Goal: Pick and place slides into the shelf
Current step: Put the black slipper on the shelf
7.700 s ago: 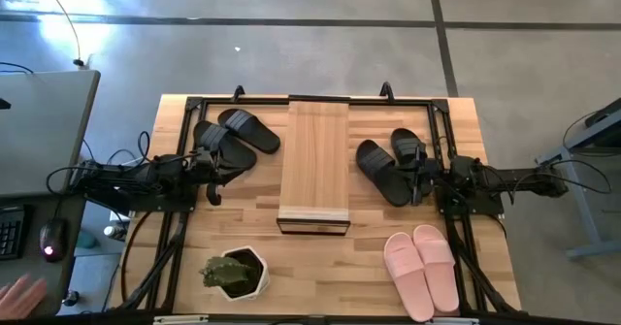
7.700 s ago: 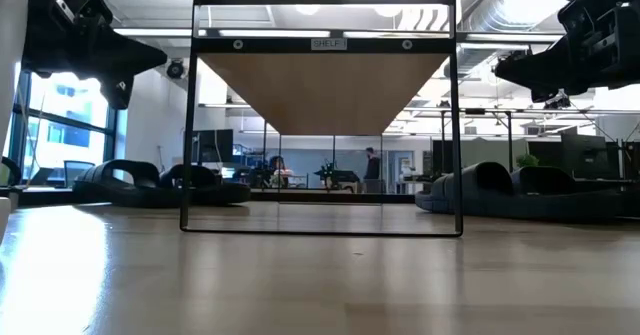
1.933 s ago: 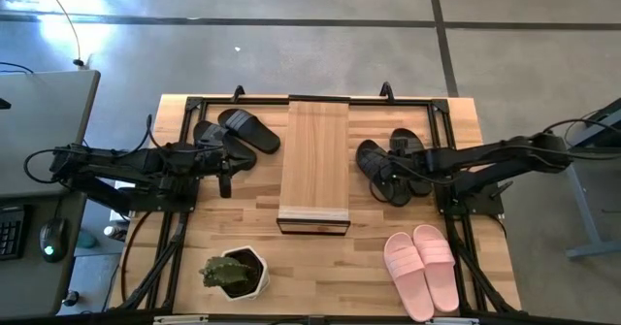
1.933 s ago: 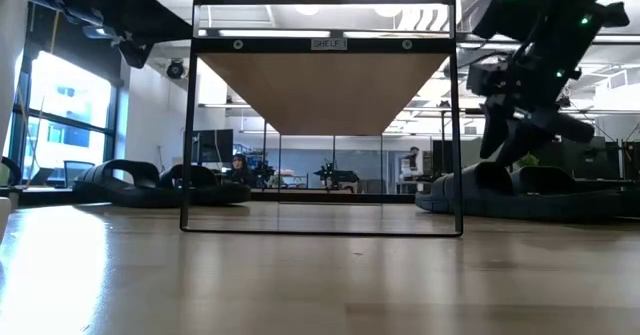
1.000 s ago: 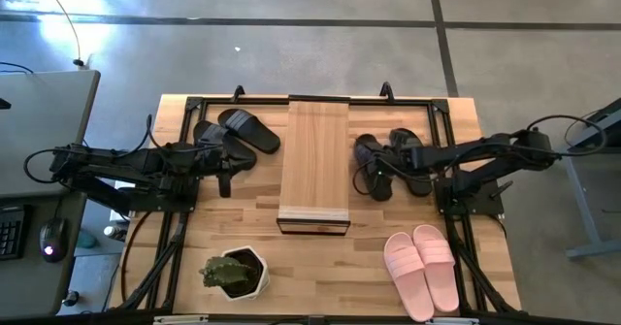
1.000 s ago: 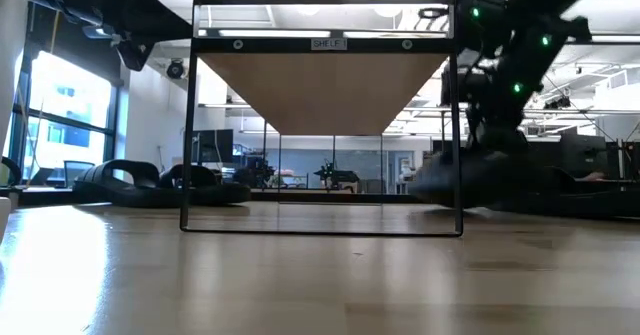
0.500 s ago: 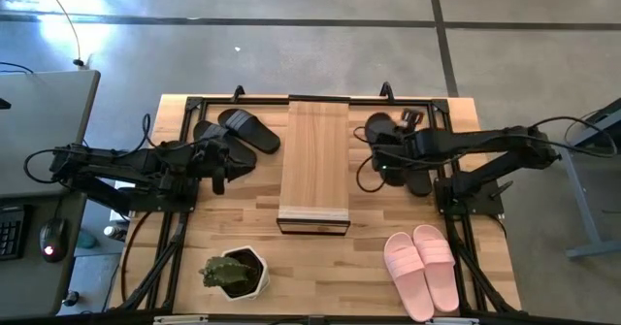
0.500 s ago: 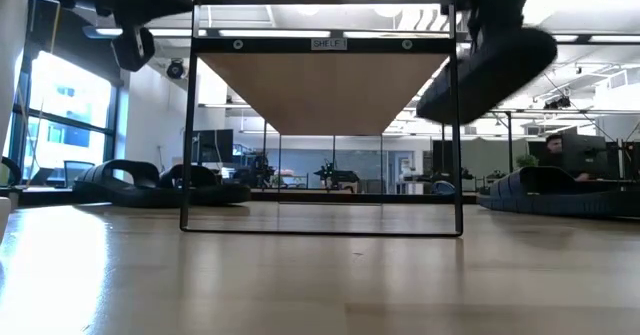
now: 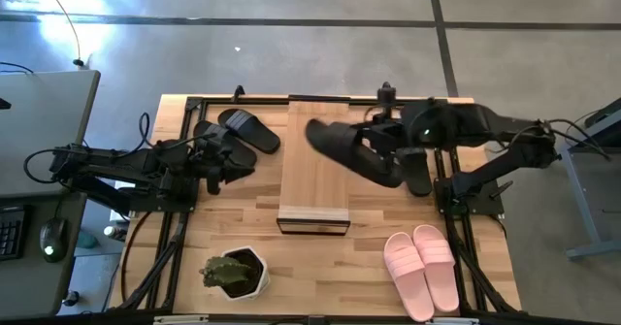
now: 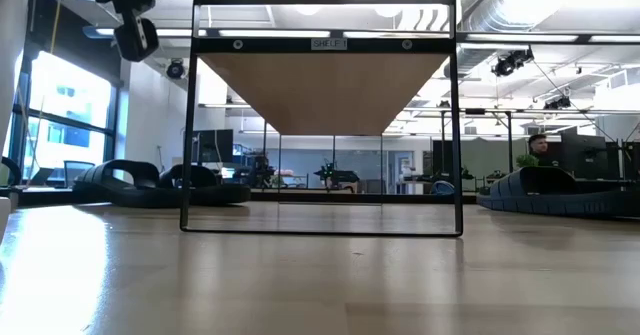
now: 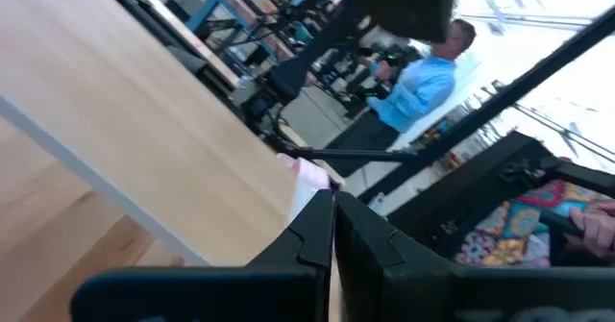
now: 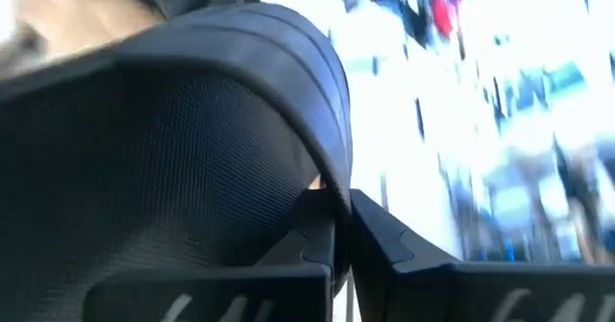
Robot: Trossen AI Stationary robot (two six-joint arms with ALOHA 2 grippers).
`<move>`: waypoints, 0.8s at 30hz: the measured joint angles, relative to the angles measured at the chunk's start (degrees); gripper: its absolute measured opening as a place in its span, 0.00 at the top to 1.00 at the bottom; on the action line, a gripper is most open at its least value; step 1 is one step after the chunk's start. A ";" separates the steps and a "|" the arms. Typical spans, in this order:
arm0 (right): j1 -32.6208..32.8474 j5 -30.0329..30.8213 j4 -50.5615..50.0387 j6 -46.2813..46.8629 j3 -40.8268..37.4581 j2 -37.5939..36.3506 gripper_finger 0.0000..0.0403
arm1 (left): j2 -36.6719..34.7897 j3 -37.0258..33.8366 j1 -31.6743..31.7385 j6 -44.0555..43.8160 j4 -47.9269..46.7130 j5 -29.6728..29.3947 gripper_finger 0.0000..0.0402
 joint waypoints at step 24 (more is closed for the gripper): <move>-6.86 -16.56 10.00 -36.49 -3.53 22.30 1.00 | 0.03 0.00 -0.01 0.13 2.87 0.59 0.99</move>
